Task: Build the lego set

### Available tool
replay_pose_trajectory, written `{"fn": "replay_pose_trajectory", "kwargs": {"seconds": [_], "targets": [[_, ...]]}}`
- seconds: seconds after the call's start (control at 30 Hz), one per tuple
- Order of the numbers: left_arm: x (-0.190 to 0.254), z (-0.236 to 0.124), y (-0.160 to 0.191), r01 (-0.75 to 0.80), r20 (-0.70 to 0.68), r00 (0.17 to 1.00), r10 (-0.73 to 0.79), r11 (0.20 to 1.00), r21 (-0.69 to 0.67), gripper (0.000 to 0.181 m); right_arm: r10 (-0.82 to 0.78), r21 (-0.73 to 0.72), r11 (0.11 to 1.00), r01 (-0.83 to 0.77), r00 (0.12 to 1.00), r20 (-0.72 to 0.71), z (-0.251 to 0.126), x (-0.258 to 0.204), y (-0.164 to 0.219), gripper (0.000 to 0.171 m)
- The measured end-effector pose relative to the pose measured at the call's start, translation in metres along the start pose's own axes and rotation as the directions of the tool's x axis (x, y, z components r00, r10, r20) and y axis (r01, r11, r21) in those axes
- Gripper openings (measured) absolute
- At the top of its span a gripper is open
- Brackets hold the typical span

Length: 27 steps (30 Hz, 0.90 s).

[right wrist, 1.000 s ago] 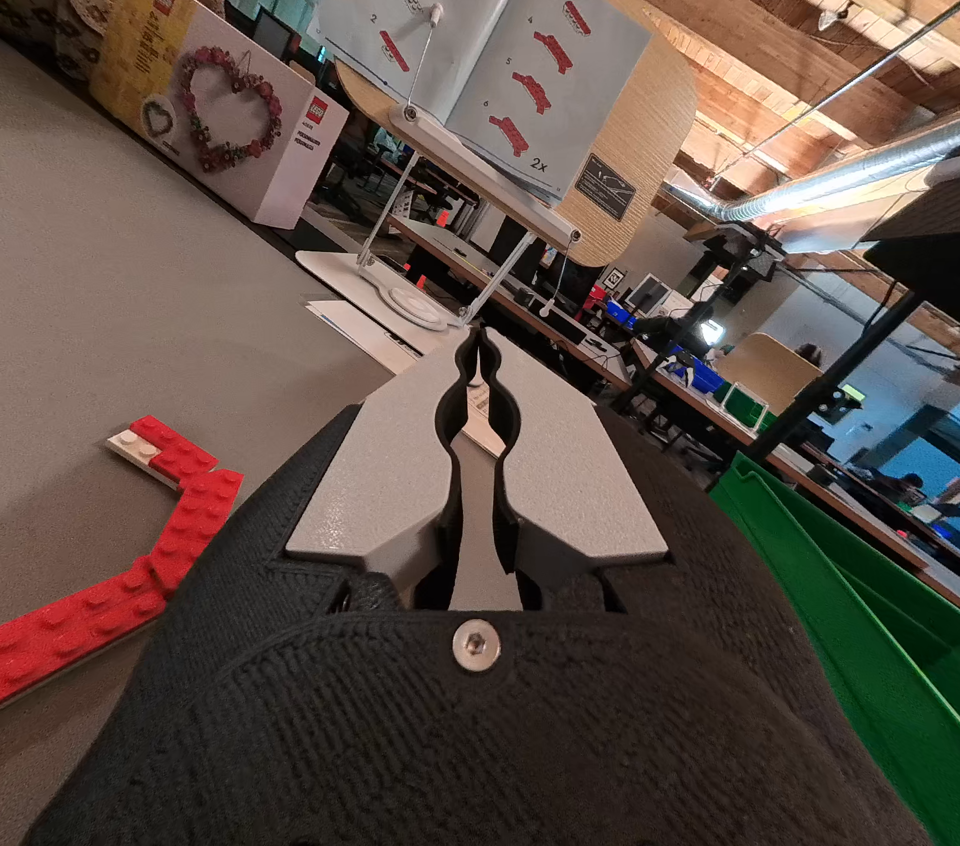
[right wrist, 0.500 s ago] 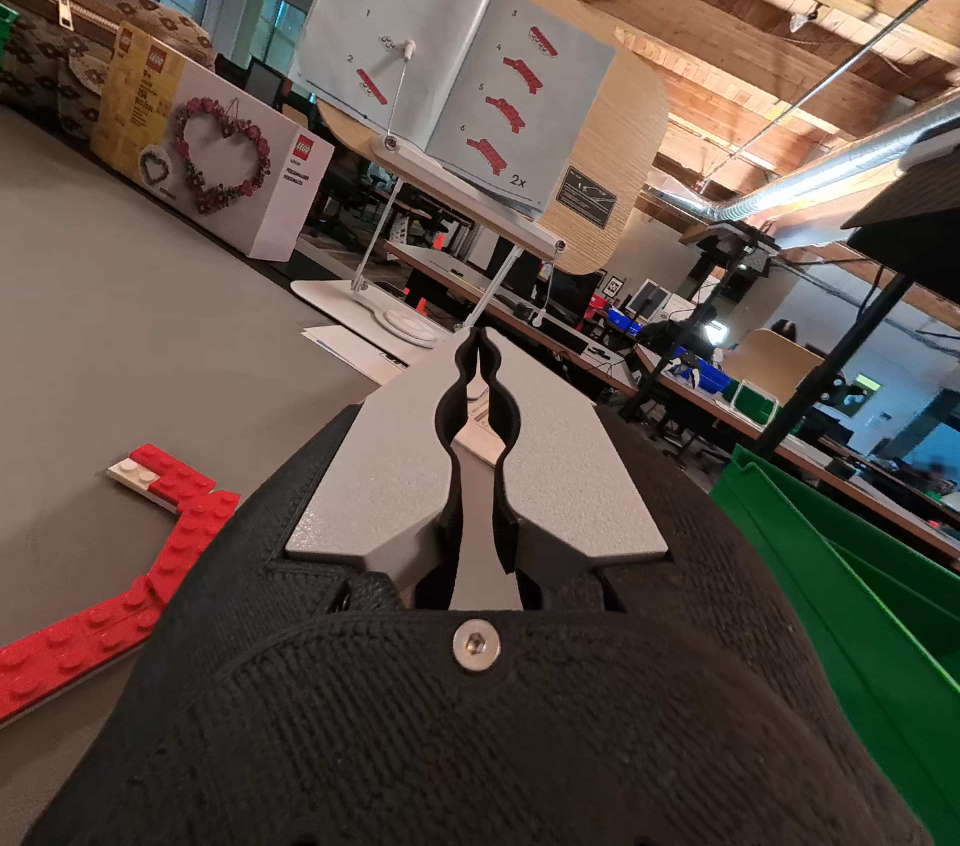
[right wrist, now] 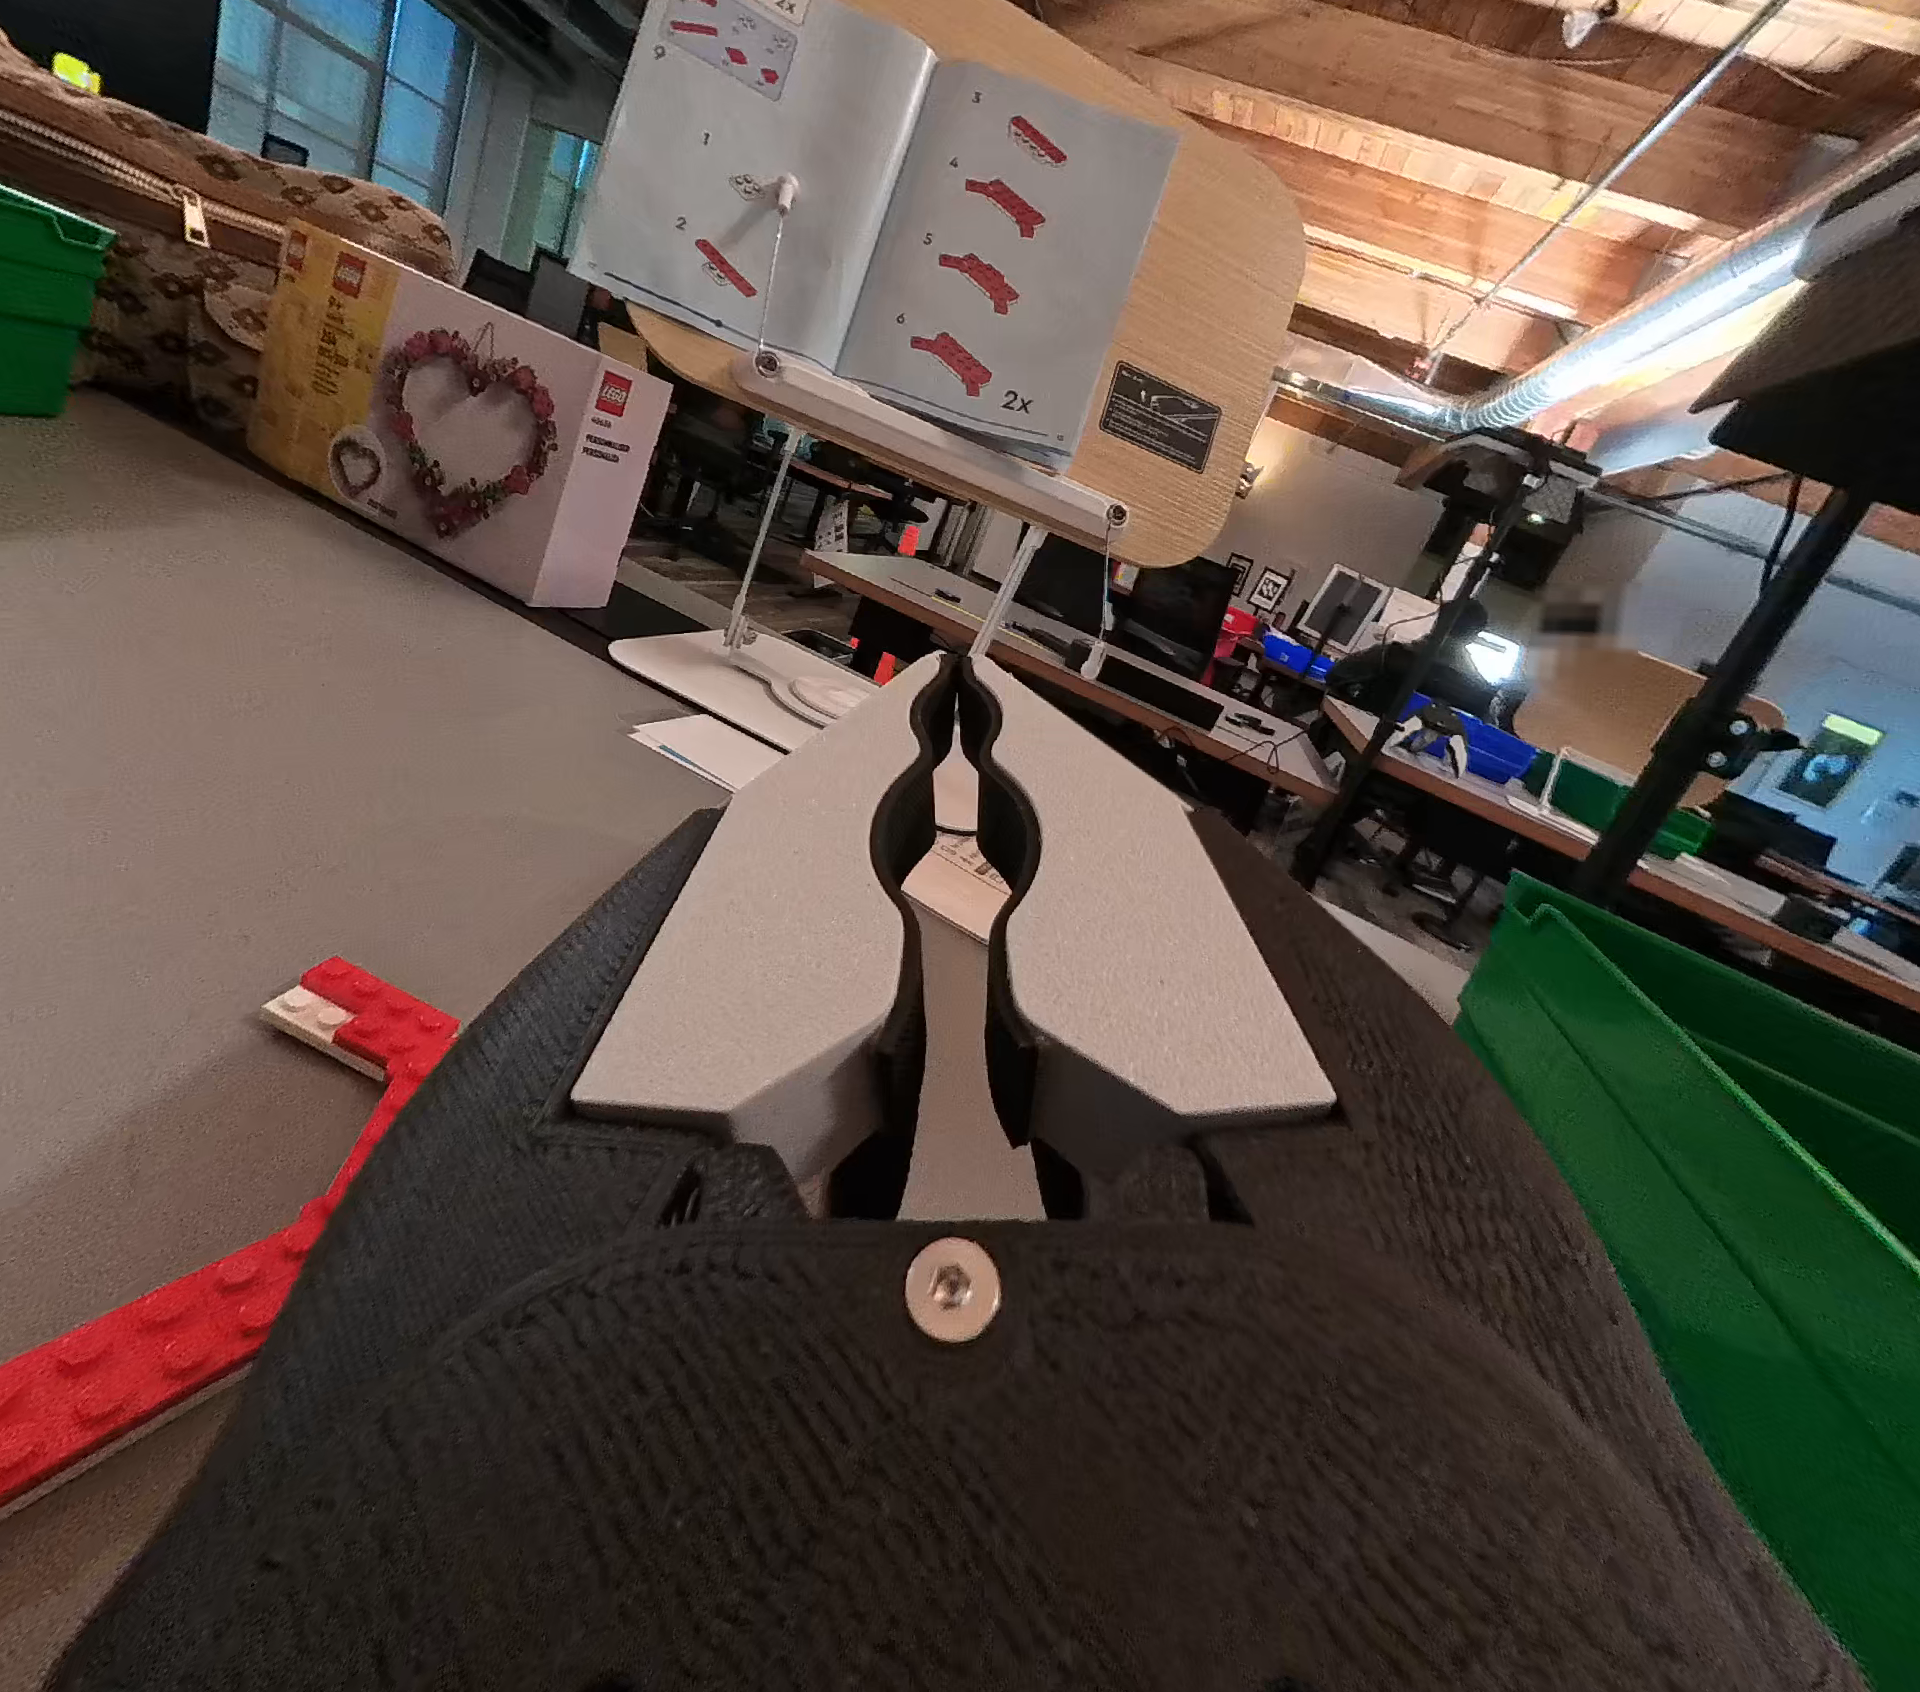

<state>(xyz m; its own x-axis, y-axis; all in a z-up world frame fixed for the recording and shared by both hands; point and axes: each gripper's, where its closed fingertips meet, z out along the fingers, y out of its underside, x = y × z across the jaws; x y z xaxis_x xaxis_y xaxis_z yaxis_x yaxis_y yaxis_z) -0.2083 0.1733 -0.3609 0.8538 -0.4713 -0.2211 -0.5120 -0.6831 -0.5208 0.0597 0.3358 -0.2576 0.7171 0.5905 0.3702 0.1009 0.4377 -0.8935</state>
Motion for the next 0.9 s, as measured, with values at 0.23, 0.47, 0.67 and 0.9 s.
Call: {"fn": "replay_pose_trajectory", "kwargs": {"seconds": [0.23,0.47,0.67,0.9], "targets": [[-0.018,0.02,0.011,0.075,0.041,0.997,-0.072,0.994,-0.077,0.015,0.037,0.007,0.999,-0.037,0.999,-0.008,0.001,0.005,0.001,0.0],[-0.014,0.023,0.013,0.151,-0.026,0.988,-0.154,0.984,-0.093,0.027,0.049,0.011,0.999,-0.049,0.999,-0.014,0.002,0.007,0.001,0.0],[-0.026,0.004,-0.012,0.273,0.006,0.961,-0.275,0.957,0.101,0.038,0.063,0.014,0.998,-0.062,0.998,-0.03,0.001,0.011,0.001,0.0],[-0.052,-0.096,-0.063,0.163,0.245,0.889,-0.388,0.766,0.622,0.034,0.05,0.016,0.999,-0.049,0.998,-0.034,0.0,0.011,0.0,0.0]]}}
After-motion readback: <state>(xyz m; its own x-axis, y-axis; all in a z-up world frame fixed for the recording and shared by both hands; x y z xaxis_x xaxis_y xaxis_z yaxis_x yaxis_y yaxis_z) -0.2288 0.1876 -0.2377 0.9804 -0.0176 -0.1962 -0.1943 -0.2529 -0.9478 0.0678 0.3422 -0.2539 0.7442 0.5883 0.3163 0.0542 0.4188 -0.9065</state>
